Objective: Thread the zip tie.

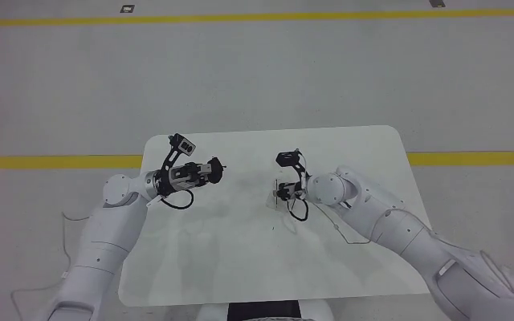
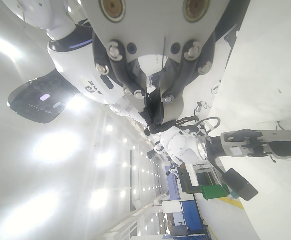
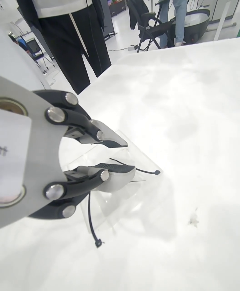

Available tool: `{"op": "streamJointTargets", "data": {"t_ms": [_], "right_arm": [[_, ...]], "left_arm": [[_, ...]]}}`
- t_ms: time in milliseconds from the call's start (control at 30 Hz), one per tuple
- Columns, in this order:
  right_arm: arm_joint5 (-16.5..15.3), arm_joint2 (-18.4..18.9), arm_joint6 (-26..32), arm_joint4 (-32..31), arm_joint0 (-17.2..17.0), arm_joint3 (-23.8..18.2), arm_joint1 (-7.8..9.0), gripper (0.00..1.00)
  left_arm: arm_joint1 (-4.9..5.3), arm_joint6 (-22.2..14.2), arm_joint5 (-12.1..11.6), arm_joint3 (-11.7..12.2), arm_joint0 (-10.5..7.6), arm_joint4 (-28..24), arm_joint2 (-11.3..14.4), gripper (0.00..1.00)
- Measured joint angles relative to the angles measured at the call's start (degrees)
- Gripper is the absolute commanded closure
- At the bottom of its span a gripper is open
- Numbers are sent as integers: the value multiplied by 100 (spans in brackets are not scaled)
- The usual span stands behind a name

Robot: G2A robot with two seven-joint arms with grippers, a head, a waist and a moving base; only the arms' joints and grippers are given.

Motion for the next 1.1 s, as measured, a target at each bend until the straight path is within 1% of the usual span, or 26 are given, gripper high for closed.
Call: {"op": "streamJointTargets", "data": {"t_ms": [500, 733, 933, 967, 1000, 1033, 1100], "right_arm": [[172, 36, 84, -329, 9, 333, -251, 81], [181, 76, 106, -404, -4, 458, -356, 81], [165, 125, 143, -450, -13, 562, -437, 83], [159, 137, 152, -455, -16, 592, -453, 84], [154, 145, 158, -458, -18, 615, -464, 89], [149, 154, 164, -462, -21, 637, -475, 100], [137, 176, 174, -476, -27, 677, -498, 100]], "left_arm": [[0, 0, 0, 0, 0, 0, 0, 100], [0, 0, 0, 0, 0, 0, 0, 100], [0, 0, 0, 0, 0, 0, 0, 100], [0, 0, 0, 0, 0, 0, 0, 100], [0, 0, 0, 0, 0, 0, 0, 100], [0, 0, 0, 0, 0, 0, 0, 100], [0, 0, 0, 0, 0, 0, 0, 100]]}}
